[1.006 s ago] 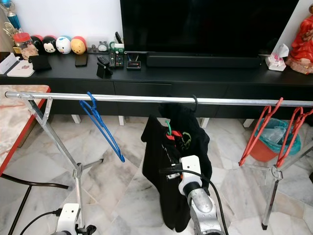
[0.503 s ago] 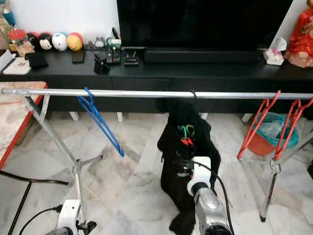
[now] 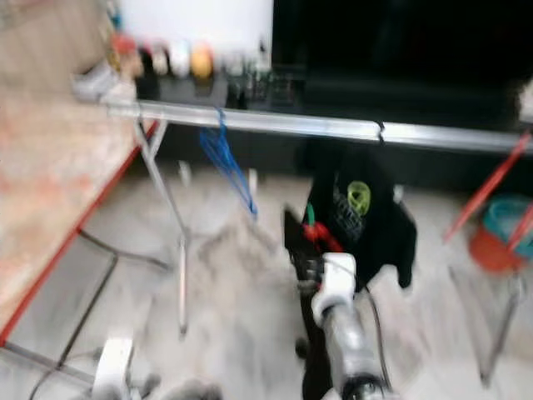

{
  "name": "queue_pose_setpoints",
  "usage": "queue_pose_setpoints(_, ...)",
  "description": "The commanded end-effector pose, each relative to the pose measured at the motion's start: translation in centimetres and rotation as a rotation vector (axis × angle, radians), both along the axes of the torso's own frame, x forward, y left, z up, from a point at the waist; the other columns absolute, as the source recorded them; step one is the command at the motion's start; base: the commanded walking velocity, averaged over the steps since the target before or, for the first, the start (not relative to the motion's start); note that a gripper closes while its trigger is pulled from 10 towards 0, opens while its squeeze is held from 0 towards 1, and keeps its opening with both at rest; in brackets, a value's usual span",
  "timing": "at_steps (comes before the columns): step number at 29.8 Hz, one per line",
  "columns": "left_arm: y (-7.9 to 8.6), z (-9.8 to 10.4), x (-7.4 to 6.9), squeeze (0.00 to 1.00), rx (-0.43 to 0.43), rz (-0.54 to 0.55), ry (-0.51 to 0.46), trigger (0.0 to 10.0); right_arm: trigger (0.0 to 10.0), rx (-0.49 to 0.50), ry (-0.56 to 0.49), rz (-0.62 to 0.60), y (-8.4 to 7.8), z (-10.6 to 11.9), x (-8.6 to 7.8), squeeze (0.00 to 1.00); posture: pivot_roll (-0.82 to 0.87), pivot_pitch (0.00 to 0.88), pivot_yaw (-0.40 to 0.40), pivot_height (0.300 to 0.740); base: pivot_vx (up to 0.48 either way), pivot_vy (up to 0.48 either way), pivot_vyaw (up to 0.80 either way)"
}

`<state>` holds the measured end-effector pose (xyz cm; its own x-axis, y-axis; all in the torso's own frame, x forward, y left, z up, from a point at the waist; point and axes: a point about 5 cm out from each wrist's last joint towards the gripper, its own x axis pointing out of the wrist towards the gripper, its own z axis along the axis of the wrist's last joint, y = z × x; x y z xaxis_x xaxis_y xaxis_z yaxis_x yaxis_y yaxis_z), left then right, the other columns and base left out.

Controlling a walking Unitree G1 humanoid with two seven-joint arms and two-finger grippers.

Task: Hang hanger

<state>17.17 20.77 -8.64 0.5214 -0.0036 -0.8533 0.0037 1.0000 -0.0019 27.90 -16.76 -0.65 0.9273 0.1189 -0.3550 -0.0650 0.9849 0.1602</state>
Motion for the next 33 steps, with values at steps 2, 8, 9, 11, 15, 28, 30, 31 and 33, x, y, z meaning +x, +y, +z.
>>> queue_pose_setpoints(2,0.40,0.80,1.48,0.00,0.021,-0.020,-0.048,10.0,10.0,0.008,-0.031,-0.003,0.23,0.61,0.59,0.00,-0.03,0.000,0.003,0.740,-0.405,0.000,0.00)
queue_pose_setpoints(8,0.30,0.82,1.56,0.00,0.013,-0.016,-0.052,10.0,10.0,0.011,-0.034,-0.007,0.19,0.75,0.77,0.00,-0.03,0.000,0.001,0.740,-0.429,0.000,0.00)
queue_pose_setpoints(9,0.29,0.82,1.56,0.00,0.012,-0.016,-0.051,10.0,10.0,0.012,-0.035,-0.009,0.17,0.77,0.79,0.00,-0.03,0.000,0.002,0.740,-0.480,0.000,0.00)
queue_pose_setpoints(11,0.24,0.80,1.56,0.00,0.011,-0.020,-0.048,10.0,10.0,0.017,-0.036,-0.022,0.03,0.83,0.86,0.00,-0.03,0.000,0.002,0.740,-0.480,0.000,0.00)
queue_pose_setpoints(15,0.19,0.80,1.57,0.00,0.010,-0.023,-0.047,10.0,10.0,0.025,-0.019,-0.030,-0.02,0.72,0.88,0.00,-0.03,0.000,0.001,0.740,-0.480,0.000,-0.30)
queue_pose_setpoints(28,0.18,0.77,1.50,0.00,0.012,-0.031,-0.044,10.0,10.0,0.017,-0.032,-0.018,0.21,0.77,0.86,0.00,-0.03,0.000,0.003,0.740,-0.480,0.000,-0.17)
queue_pose_setpoints(30,0.17,0.75,1.46,0.00,0.011,-0.033,-0.044,10.0,10.0,0.016,-0.034,-0.017,0.16,0.83,0.91,0.00,-0.03,0.000,0.002,0.740,-0.480,0.000,0.00)
queue_pose_setpoints(31,0.17,0.75,1.46,0.00,0.011,-0.034,-0.044,10.0,10.0,0.015,-0.034,-0.015,0.15,0.86,0.95,0.00,-0.03,0.000,0.002,0.740,-0.480,0.000,0.00)
queue_pose_setpoints(33,0.18,0.73,1.42,0.00,0.012,-0.036,-0.042,10.0,10.0,0.015,-0.035,-0.014,0.18,0.88,0.98,0.00,-0.03,0.000,0.003,0.740,-0.480,0.000,0.00)
